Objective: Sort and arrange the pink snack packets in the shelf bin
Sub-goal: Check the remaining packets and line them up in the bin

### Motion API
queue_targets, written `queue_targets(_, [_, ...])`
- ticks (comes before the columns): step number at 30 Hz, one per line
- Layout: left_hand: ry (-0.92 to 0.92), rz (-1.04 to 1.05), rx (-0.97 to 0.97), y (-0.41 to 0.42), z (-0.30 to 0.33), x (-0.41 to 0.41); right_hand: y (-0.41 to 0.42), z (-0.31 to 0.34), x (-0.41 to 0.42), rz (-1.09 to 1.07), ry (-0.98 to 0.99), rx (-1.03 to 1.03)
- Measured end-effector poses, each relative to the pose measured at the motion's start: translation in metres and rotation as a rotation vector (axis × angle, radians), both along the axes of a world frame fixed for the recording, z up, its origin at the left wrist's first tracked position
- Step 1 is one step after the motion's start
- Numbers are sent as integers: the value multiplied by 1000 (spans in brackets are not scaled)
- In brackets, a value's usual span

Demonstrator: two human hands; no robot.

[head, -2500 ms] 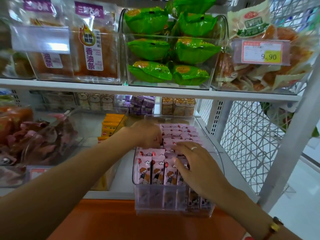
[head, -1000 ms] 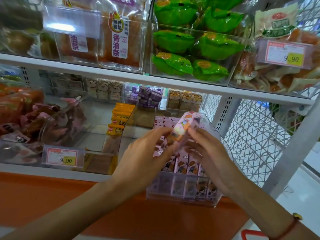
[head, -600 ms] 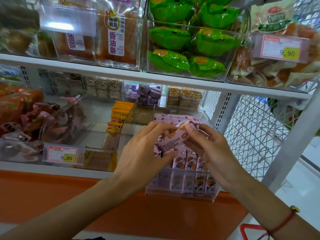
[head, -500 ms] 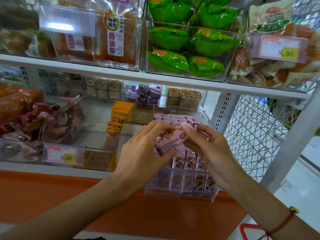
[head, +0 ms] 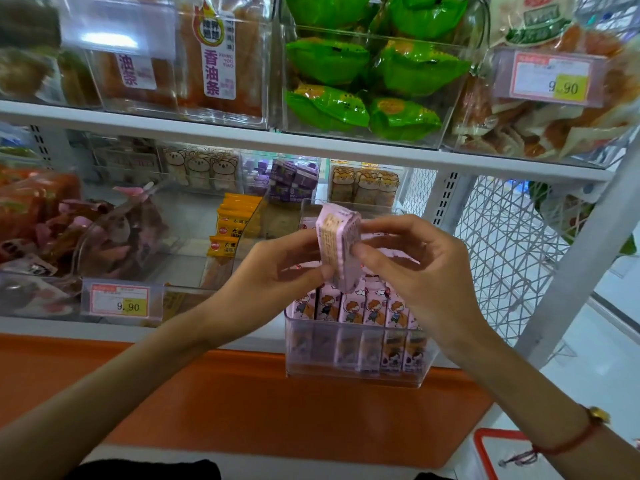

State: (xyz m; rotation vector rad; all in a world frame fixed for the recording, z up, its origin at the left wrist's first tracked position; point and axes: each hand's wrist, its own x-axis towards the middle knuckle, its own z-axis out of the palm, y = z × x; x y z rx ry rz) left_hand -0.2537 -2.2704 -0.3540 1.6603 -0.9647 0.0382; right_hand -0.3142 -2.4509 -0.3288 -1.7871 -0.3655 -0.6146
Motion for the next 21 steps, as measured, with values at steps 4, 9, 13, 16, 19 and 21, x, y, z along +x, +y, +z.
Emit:
queue_targets(4, [51, -33, -22, -2, 2, -1, -1, -2, 2, 8, -9, 15])
queue_targets(9, [139, 115, -66, -3, 9, -5, -4, -3, 5, 58, 125, 64])
queue_targets(13, [456, 214, -11, -9, 13, -11, 0, -9, 9, 24, 284, 34])
queue_targets(16, [570, 241, 14, -14, 12, -15, 0, -13, 10, -16, 334, 20])
queue_targets(19, [619, 262, -9, -17, 10, -13, -1, -14, 12, -3, 398, 89])
queue_targets(21, [612, 262, -4, -17, 10, -12, -1, -14, 13, 0, 409, 111])
